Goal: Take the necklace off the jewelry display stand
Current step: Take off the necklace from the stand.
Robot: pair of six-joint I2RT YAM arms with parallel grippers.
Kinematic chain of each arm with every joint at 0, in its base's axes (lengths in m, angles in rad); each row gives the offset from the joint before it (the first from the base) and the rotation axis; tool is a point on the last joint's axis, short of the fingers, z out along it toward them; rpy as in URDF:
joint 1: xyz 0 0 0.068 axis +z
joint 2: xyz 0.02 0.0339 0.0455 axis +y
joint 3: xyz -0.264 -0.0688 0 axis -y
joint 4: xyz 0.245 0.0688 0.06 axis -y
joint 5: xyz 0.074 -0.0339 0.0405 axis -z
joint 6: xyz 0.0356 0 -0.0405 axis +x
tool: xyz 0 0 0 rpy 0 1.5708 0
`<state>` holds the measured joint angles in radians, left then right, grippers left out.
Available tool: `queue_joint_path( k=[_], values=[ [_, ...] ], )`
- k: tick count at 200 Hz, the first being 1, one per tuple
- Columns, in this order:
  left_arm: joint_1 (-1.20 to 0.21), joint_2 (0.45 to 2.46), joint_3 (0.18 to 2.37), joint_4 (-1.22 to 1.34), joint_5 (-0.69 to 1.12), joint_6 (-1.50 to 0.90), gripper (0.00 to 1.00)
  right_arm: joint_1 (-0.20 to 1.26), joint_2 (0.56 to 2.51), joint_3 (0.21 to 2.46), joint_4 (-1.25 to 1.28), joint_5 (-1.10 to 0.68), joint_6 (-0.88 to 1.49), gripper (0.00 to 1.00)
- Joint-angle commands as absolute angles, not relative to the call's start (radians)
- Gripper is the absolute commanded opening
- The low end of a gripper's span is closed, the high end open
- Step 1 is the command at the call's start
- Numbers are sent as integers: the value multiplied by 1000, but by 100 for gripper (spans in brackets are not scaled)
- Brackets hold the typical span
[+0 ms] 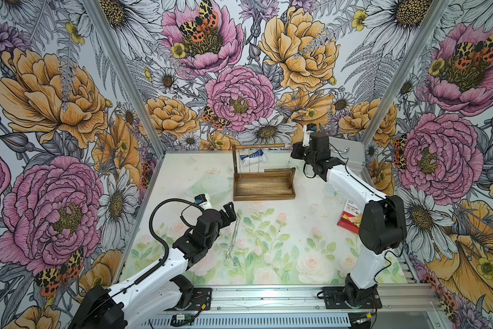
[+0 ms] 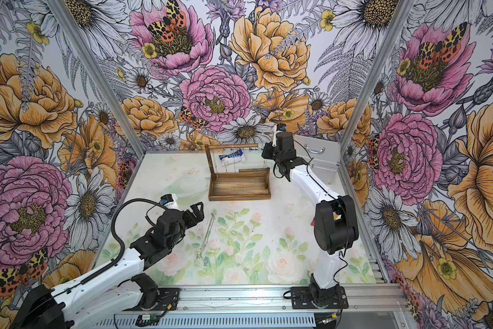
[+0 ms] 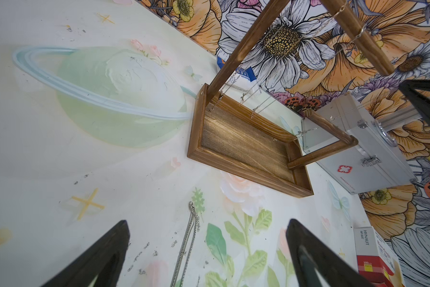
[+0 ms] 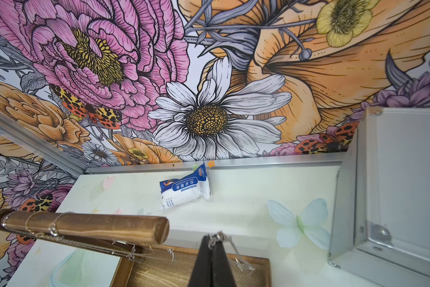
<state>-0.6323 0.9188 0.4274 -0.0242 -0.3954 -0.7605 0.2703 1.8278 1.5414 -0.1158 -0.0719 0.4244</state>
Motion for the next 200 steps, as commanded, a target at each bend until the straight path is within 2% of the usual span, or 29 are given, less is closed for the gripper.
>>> queue_joint_path(
  k=[1,115,200],
  values=[
    [-622,925,417,-4,-387,-765,99,267,1774,1531,-97,-68,417,0],
    [-621,927,416,0,-379,-762,99,244,1643,1485,-97,-41,485,0],
    [-620,909,396,31,-363,-747,99,247,1449,1336,-97,-87,489,0]
  ],
)
